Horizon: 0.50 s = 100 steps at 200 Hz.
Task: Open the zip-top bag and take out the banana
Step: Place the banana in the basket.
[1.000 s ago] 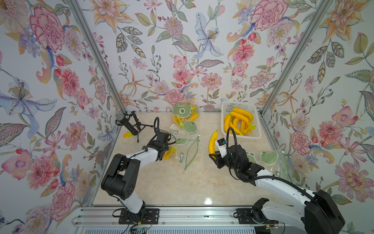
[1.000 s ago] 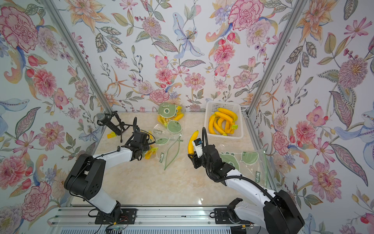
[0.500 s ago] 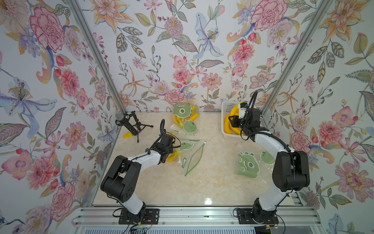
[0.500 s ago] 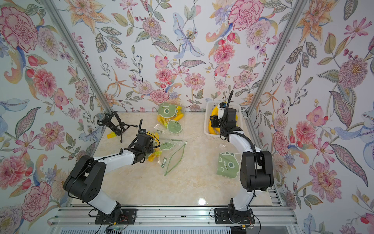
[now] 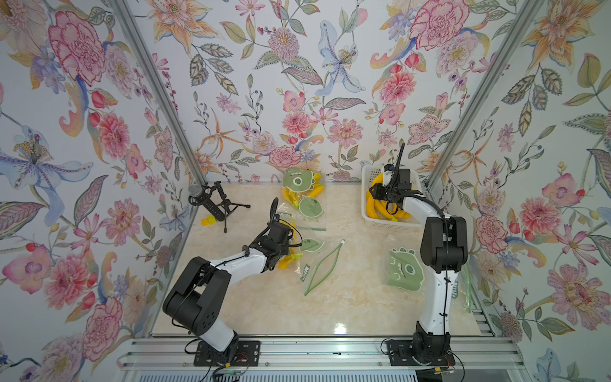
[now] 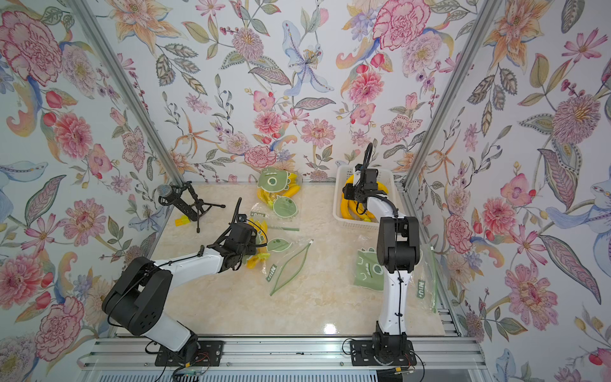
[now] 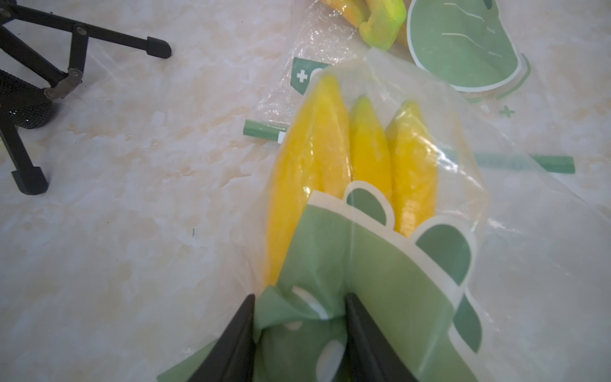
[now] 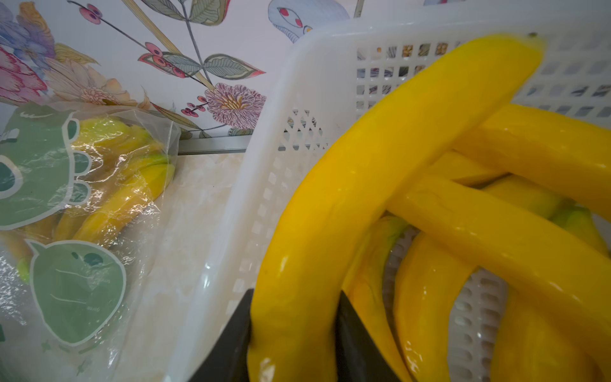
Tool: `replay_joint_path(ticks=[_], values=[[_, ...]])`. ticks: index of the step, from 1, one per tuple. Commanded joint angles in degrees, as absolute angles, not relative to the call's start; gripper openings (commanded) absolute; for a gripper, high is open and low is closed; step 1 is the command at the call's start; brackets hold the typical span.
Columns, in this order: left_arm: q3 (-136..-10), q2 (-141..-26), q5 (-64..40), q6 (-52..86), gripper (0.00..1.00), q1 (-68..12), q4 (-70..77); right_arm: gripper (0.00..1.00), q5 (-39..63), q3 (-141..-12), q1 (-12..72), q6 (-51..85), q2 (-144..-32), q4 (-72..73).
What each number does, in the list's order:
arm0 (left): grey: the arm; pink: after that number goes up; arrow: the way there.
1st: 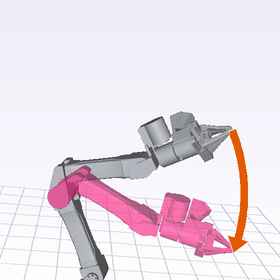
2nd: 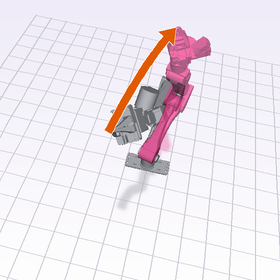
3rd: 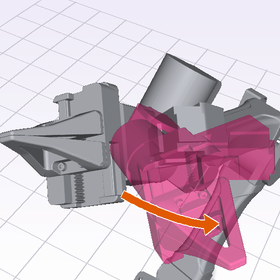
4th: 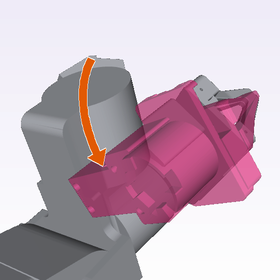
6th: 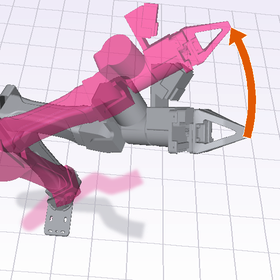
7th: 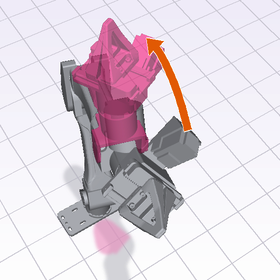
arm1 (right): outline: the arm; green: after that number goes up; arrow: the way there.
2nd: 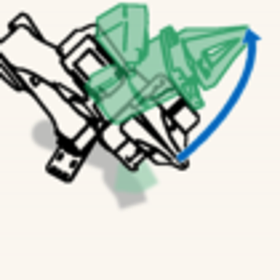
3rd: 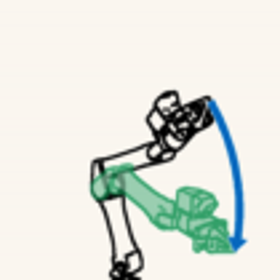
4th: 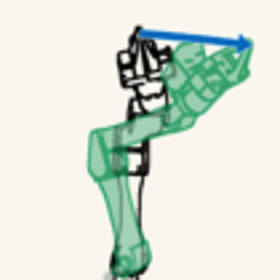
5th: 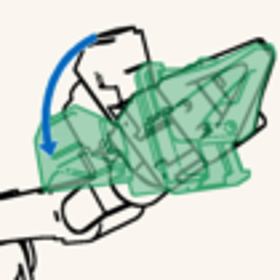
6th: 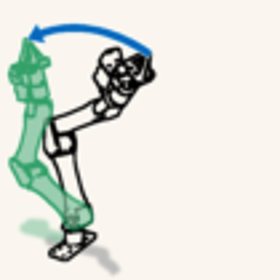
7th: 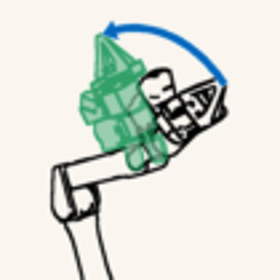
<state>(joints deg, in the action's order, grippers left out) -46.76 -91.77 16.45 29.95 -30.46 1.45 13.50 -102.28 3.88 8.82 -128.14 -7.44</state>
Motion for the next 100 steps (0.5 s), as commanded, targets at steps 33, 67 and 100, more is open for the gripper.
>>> replay_joint_path(ticks=[33,67,100], values=[[-48.6,-93.9,14.7,30.3,0.44,-32.9,-3.9,0.54,11.9,-105.3,4.7,9.6,-129.3,-12.3],[-49.4,-93.9,14.7,29.7,0.43,-33.1,-5.2,0.59,11.4,-102.5,4.9,10.2,-123.2,-13.3],[-49.7,-94.0,14.7,29.3,0.43,-33.4,-6.2,0.62,9.2,-92.6,6.0,10.8,-111.1,-16.2]])
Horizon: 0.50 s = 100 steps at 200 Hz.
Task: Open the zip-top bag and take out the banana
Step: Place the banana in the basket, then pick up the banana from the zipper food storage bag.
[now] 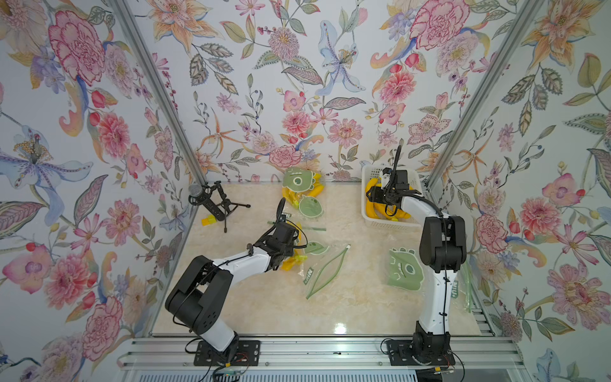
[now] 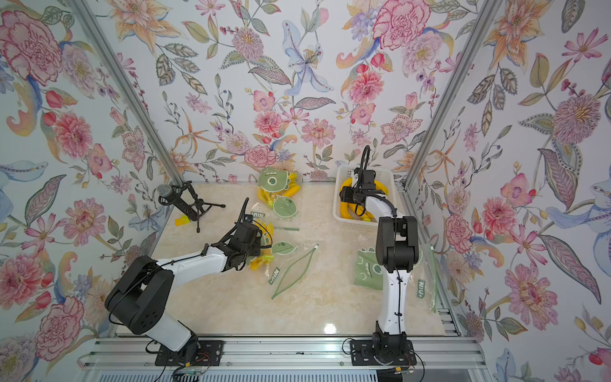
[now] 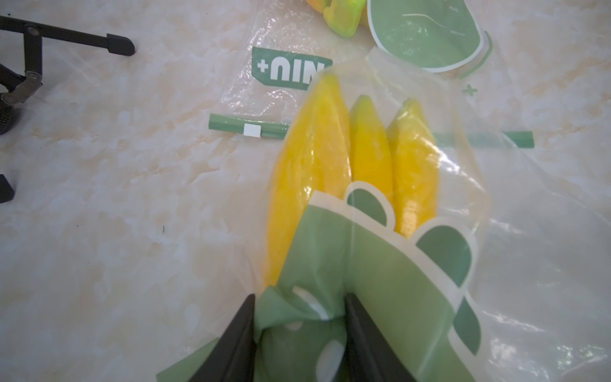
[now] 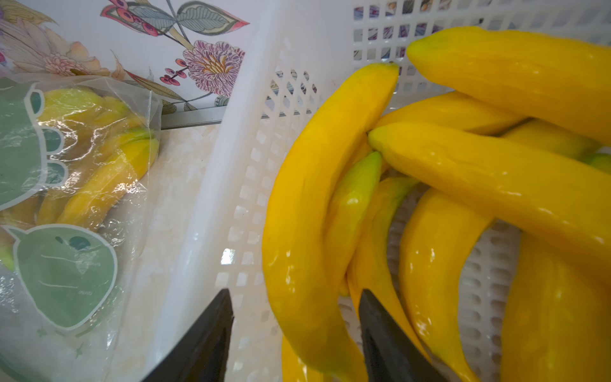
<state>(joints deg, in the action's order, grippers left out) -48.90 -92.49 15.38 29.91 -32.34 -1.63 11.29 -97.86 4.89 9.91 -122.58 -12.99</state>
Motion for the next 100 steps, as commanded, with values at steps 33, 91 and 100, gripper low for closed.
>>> replay_joint_path(ticks=[33,91,100], values=[[-50.9,-94.6,14.3,30.5,0.43,-33.6,-7.9,0.6,11.9,-75.4,9.0,12.9,-95.6,-16.2],[-52.6,-93.6,14.6,33.3,0.49,-33.8,-10.4,0.53,13.8,-52.8,28.8,14.4,-73.4,-15.8],[-52.8,-93.2,14.6,33.7,0.52,-33.8,-10.7,0.53,12.4,-50.3,32.2,15.2,-70.9,-15.6]])
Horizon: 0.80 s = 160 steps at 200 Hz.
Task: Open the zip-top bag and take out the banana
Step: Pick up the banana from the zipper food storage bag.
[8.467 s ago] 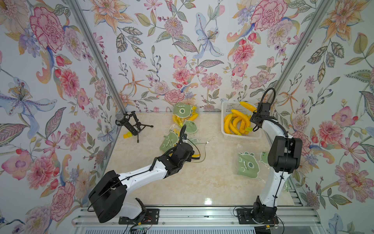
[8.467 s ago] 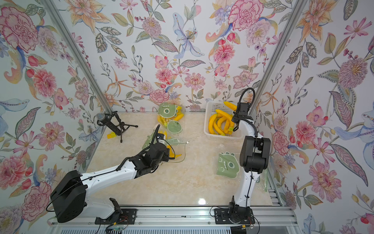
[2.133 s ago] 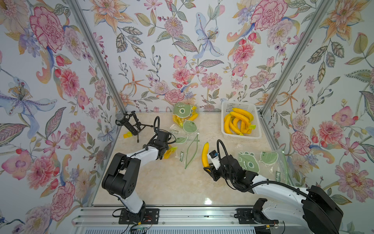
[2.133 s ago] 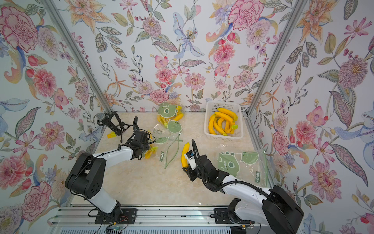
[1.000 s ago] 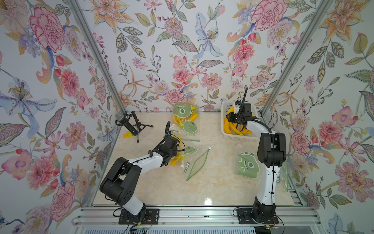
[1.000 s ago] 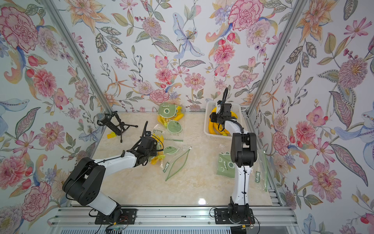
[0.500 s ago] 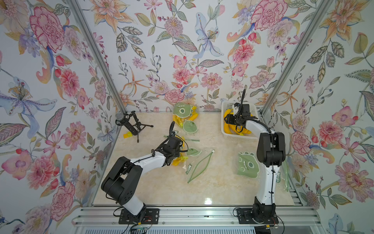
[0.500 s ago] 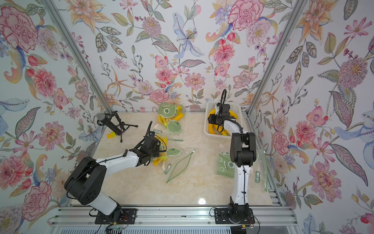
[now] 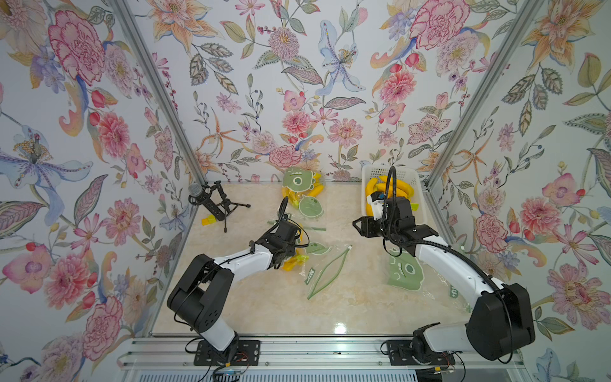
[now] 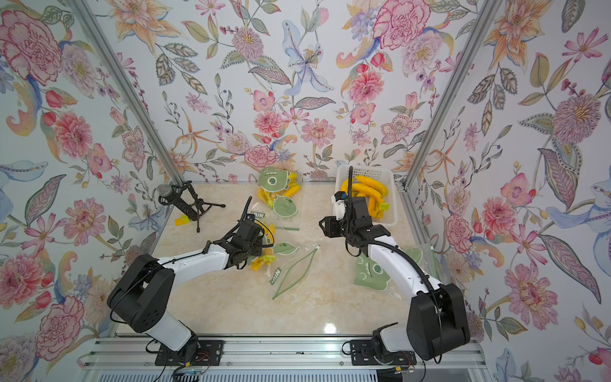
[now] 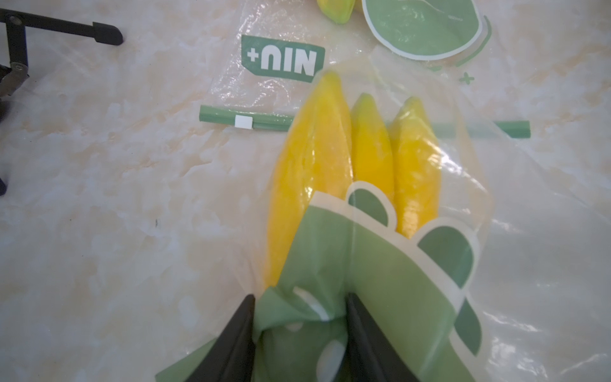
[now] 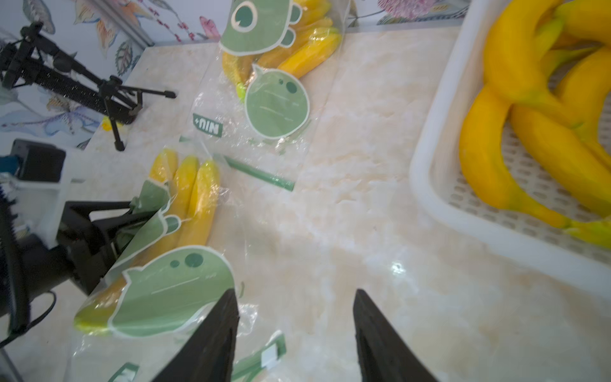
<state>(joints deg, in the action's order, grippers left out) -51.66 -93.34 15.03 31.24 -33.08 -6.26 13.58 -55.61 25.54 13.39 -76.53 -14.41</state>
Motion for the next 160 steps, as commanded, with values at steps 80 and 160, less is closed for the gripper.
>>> replay_joint_path(ticks=[80,160], values=[[-55.6,-90.5,11.7,33.0,0.61,-33.8,-14.0,0.5,7.4,-34.5,50.6,19.8,-62.5,-6.4],[-54.6,-93.3,8.0,33.5,0.58,-33.9,-13.0,0.49,4.6,-30.2,50.5,24.4,-75.1,14.0]])
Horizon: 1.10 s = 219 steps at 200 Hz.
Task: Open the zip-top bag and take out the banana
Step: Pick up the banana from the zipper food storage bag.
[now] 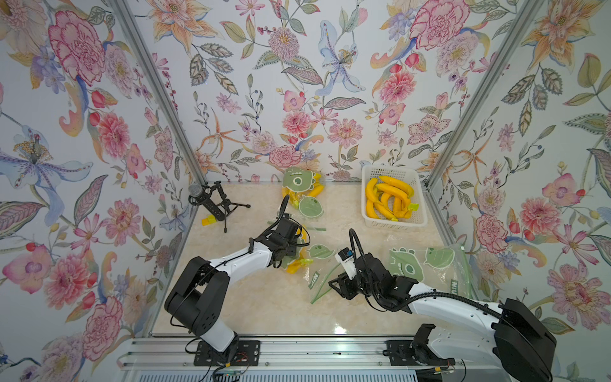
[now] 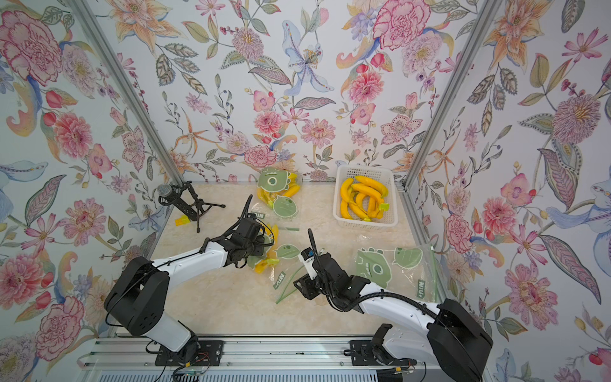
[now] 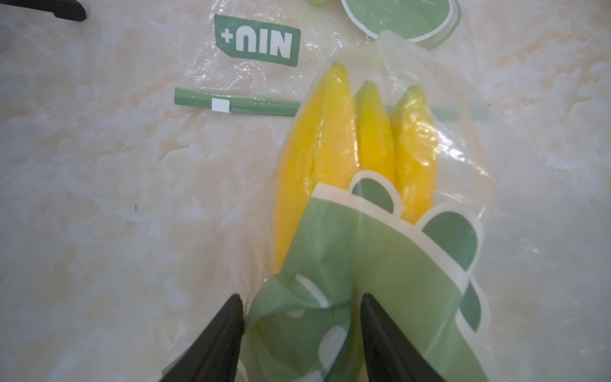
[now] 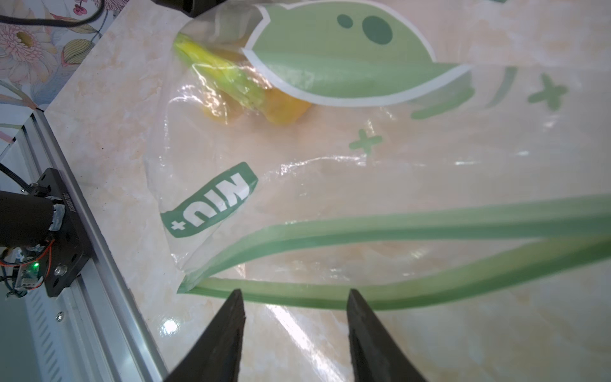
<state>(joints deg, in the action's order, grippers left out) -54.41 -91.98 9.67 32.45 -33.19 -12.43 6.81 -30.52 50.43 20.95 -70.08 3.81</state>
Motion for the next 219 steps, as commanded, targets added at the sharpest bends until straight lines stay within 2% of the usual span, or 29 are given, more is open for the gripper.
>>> replay_joint_path(ticks=[1,29,59,122,164,219], values=[[-54.6,-93.3,8.0,33.5,0.58,-33.9,-12.9,0.49,4.4,-30.2,50.5,24.4,-75.4,14.3],[-54.7,-93.9,7.4,33.3,0.58,-34.3,-13.4,0.54,1.6,-30.6,50.2,25.6,-82.9,21.0],[-54.7,-93.6,8.0,33.3,0.59,-35.2,-13.6,0.61,4.5,-31.6,49.1,26.2,-87.1,28.3],[-54.3,-93.8,8.0,34.1,0.6,-36.0,-13.6,0.67,11.3,-31.7,48.6,25.0,-87.1,41.5],[-54.6,-94.1,7.9,33.5,0.6,-36.3,-13.9,0.69,13.4,-33.8,48.7,20.5,-87.3,40.5],[-55.1,-94.3,8.4,32.6,0.6,-37.5,-14.0,0.67,11.6,-41.6,48.8,14.5,-92.6,30.0]])
